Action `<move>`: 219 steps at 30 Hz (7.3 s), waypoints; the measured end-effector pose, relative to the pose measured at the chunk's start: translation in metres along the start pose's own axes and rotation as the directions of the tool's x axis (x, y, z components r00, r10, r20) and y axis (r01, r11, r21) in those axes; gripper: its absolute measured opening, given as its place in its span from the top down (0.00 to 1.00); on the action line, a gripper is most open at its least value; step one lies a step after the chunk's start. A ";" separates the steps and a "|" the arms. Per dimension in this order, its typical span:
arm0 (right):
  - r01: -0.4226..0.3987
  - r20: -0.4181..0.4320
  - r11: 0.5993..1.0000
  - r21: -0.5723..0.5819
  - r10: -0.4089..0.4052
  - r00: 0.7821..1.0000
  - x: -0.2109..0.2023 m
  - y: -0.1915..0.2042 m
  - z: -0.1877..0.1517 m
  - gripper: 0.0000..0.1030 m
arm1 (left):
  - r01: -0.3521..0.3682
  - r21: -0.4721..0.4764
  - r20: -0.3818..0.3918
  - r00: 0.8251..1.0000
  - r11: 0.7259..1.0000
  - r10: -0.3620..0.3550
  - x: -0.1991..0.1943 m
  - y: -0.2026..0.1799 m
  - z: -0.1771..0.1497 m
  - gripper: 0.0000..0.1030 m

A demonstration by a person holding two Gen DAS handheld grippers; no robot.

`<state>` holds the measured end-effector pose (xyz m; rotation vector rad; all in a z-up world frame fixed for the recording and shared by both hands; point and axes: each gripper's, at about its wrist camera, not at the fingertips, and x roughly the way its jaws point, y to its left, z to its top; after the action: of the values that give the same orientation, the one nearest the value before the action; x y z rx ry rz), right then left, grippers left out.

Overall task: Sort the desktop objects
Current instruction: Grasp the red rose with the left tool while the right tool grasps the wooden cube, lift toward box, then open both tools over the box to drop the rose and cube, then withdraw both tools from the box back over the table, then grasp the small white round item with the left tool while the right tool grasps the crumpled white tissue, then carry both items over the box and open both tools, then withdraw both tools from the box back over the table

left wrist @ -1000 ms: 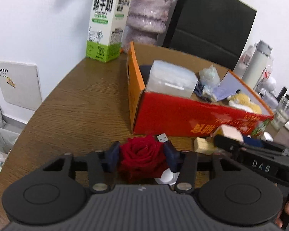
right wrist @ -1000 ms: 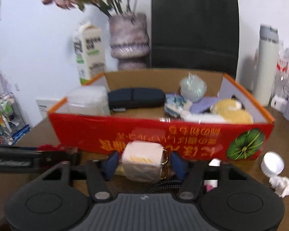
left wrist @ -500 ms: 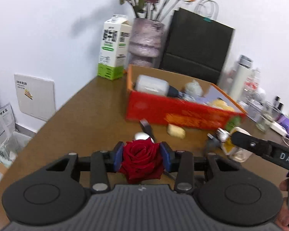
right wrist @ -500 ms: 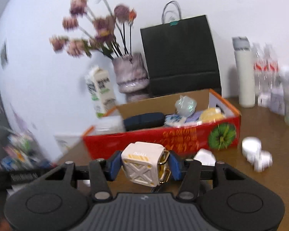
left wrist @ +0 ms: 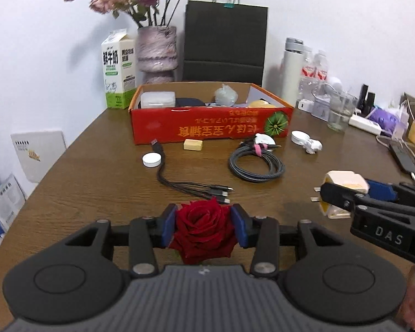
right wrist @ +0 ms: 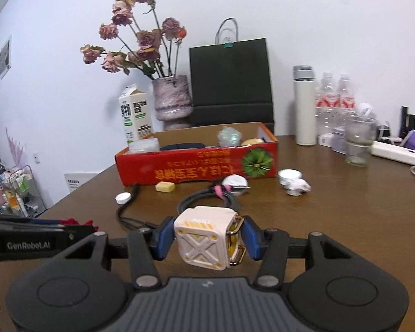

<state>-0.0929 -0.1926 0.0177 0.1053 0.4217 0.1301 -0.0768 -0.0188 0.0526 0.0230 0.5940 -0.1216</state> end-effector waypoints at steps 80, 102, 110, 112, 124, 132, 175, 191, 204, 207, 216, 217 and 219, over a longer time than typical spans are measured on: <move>-0.022 -0.070 0.999 -0.044 0.019 0.997 0.204 -0.024 0.214 0.16 | -0.148 -0.154 -0.089 0.987 0.977 0.136 0.187 0.092 0.164 0.00; 0.136 -0.161 0.988 -0.071 -0.146 0.976 0.031 -0.004 -0.010 0.16 | -0.082 -0.147 0.042 0.995 0.986 0.089 0.027 0.035 -0.004 0.00; 0.124 -0.162 0.991 -0.047 -0.130 0.978 0.014 -0.008 -0.018 0.16 | -0.078 -0.137 0.060 0.994 0.988 0.087 0.022 0.037 -0.007 0.00; 0.118 -0.163 0.992 -0.044 -0.123 0.979 0.018 -0.011 -0.015 0.16 | -0.066 -0.159 0.060 0.995 0.985 0.077 0.026 0.041 -0.006 0.00; 0.196 -0.204 0.980 0.043 -0.183 0.962 0.114 -0.086 0.046 0.23 | -0.153 -0.047 -0.029 0.988 0.987 0.152 0.112 0.056 0.059 0.00; 0.216 -0.258 0.976 0.026 -0.202 0.945 0.182 -0.114 0.063 0.59 | -0.103 -0.093 -0.069 0.993 0.990 0.097 0.161 0.093 0.081 0.09; 0.010 0.252 0.988 -0.151 0.029 0.967 0.133 -0.033 0.154 0.80 | 0.008 -0.110 0.088 0.996 0.994 0.002 0.177 0.039 0.220 0.89; -0.040 -0.220 0.999 0.032 0.046 0.974 0.305 -0.047 0.165 0.76 | -0.051 -0.173 -0.096 0.995 0.984 0.035 0.271 0.081 0.213 0.52; 0.038 -0.191 0.999 -0.001 -0.038 0.981 0.272 -0.050 0.167 0.16 | -0.084 -0.114 -0.123 0.990 0.990 0.070 0.254 0.064 0.219 0.00; 0.051 -0.202 0.999 0.007 -0.048 0.978 0.270 -0.052 0.173 0.16 | -0.079 -0.122 -0.089 0.994 0.989 0.068 0.239 0.059 0.222 0.00; 0.035 -0.236 0.999 -0.015 -0.038 0.971 0.213 -0.036 0.156 0.16 | -0.098 -0.081 -0.036 0.995 0.992 0.095 0.168 0.037 0.188 0.00; 0.036 -0.235 0.999 -0.025 -0.041 0.971 0.206 -0.034 0.153 0.16 | -0.101 -0.076 -0.036 0.994 0.992 0.099 0.161 0.036 0.181 0.00; 0.039 -0.229 0.999 -0.035 -0.046 0.972 0.190 -0.031 0.147 0.16 | -0.102 -0.065 -0.030 0.995 0.993 0.100 0.146 0.033 0.167 0.00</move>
<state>0.1431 -0.2058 0.0709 0.0516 0.6530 0.1070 0.1403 -0.0108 0.1091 -0.0101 0.6220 -0.0030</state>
